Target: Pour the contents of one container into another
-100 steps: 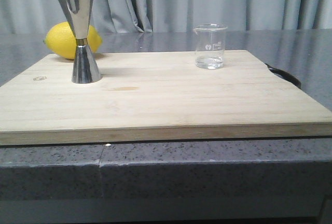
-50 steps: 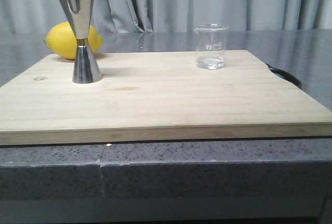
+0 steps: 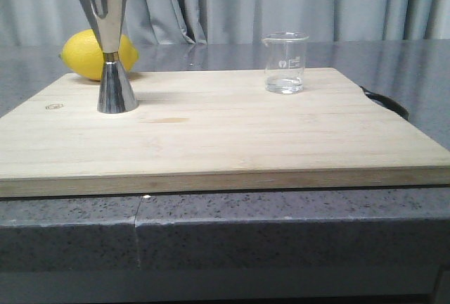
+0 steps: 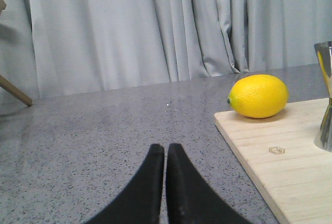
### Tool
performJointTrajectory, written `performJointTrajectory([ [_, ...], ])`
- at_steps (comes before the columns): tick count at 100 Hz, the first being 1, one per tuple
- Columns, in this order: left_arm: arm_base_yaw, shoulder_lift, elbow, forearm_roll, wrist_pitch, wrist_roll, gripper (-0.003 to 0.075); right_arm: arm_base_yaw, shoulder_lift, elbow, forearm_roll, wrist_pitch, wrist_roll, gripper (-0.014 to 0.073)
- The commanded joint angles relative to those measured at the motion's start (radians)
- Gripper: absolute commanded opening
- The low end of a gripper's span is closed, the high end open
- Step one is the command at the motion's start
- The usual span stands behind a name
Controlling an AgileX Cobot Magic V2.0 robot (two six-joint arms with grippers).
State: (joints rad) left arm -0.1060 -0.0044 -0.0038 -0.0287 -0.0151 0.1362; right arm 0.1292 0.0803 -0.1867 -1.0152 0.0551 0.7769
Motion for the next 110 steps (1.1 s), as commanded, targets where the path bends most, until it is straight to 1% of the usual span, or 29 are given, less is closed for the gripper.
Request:
performJointTrajectory([
  [1, -0.001, -0.026, 0.013, -0.01, -0.081, -0.006, -0.0019, -0.006, 0.01, -0.025, -0.001, -0.045, 0.003, -0.0062],
  [32, -0.001, -0.026, 0.013, -0.01, -0.081, -0.006, -0.0019, -0.006, 0.01, -0.02, -0.001, -0.045, 0.003, -0.0062],
  [39, -0.001, -0.026, 0.013, -0.01, -0.081, -0.006, -0.0019, -0.006, 0.01, -0.02, 0.043, -0.031, -0.004, -0.0062],
  [42, -0.001, -0.026, 0.013, -0.01, -0.081, -0.006, -0.0019, -0.006, 0.01, -0.02, 0.101, -0.009, -0.052, -0.0062],
  [46, -0.001, -0.026, 0.013, -0.01, -0.081, -0.006, -0.0019, -0.006, 0.01, -0.02, 0.242, 0.024, -0.143, -0.0062],
  [47, -0.001, -0.026, 0.013, -0.01, -0.081, -0.006, -0.0019, -0.006, 0.01, -0.02, 0.301, 0.03, -0.191, -0.0062],
  [48, -0.001, -0.026, 0.013, -0.01, -0.081, -0.006, -0.0019, -0.006, 0.01, -0.02, 0.331, 0.043, -0.216, -0.0062],
  [49, -0.001, -0.026, 0.013, -0.01, -0.081, -0.006, -0.0019, -0.006, 0.01, -0.02, 0.362, 0.049, -0.268, -0.0062],
  [50, -0.001, -0.026, 0.013, -0.01, -0.081, -0.006, -0.0019, -0.006, 0.01, -0.02, 0.424, 0.054, -0.295, -0.0062],
  [51, -0.001, -0.026, 0.013, -0.01, -0.081, -0.006, -0.0019, -0.006, 0.01, -0.02, 0.455, 0.066, -0.349, -0.0062],
  [52, -0.001, -0.026, 0.013, -0.01, -0.081, -0.006, -0.0019, -0.006, 0.01, -0.02, 0.516, 0.072, -0.376, -0.0062],
  [53, -0.001, -0.026, 0.013, -0.01, -0.081, -0.006, -0.0019, -0.006, 0.01, -0.02, 0.546, 0.083, -0.403, -0.0062],
  [54, -0.001, -0.026, 0.013, -0.01, -0.081, -0.006, -0.0019, -0.006, 0.01, -0.02, 0.604, 0.087, -0.458, -0.0062],
  [55, -0.001, -0.026, 0.013, -0.01, -0.081, -0.006, -0.0019, -0.006, 0.01, -0.02, 0.631, 0.093, -0.486, -0.0062],
  [56, -0.001, -0.026, 0.013, -0.01, -0.081, -0.006, -0.0019, -0.006, 0.01, -0.02, 0.658, 0.096, -0.541, -0.0062],
  [57, -0.001, -0.026, 0.013, -0.01, -0.081, -0.006, -0.0019, -0.006, 0.01, -0.02, 0.711, 0.097, -0.568, -0.0062],
  [58, -0.001, -0.026, 0.013, -0.01, -0.081, -0.006, -0.0019, -0.006, 0.01, -0.018, 0.736, 0.1, -0.621, -0.0062],
  [60, -0.001, -0.026, 0.013, -0.01, -0.081, -0.006, -0.0019, -0.006, 0.01, -0.017, 0.807, 0.1, -0.67, -0.0062],
  [61, -0.001, -0.026, 0.013, -0.01, -0.081, -0.006, -0.0019, -0.006, 0.01, -0.014, 0.85, 0.1, -0.715, -0.0062],
  [65, -0.001, -0.026, 0.013, -0.01, -0.081, -0.006, -0.0019, -0.008, 0.01, -0.004, 0.932, 0.08, -0.815, -0.0062],
  [68, -0.001, -0.026, 0.013, -0.01, -0.081, -0.006, -0.0019, -0.007, 0.008, 0.009, 0.978, 0.062, -0.844, -0.0062],
  [76, -0.001, -0.026, 0.013, -0.01, -0.081, -0.006, -0.0019, -0.014, -0.01, 0.056, 1.008, 0.002, -0.844, -0.0062],
  [88, -0.001, -0.026, 0.013, -0.01, -0.081, -0.006, -0.0019, -0.066, -0.063, 0.133, 1.06, -0.055, -0.838, -0.0062],
  [97, -0.001, -0.026, 0.013, -0.01, -0.081, -0.006, -0.0019, -0.118, -0.109, 0.165, 1.06, -0.055, -0.806, -0.0062],
  [110, -0.001, -0.026, 0.013, -0.01, -0.081, -0.006, -0.0019, -0.2, -0.109, 0.182, 1.056, -0.055, -0.757, -0.0062],
])
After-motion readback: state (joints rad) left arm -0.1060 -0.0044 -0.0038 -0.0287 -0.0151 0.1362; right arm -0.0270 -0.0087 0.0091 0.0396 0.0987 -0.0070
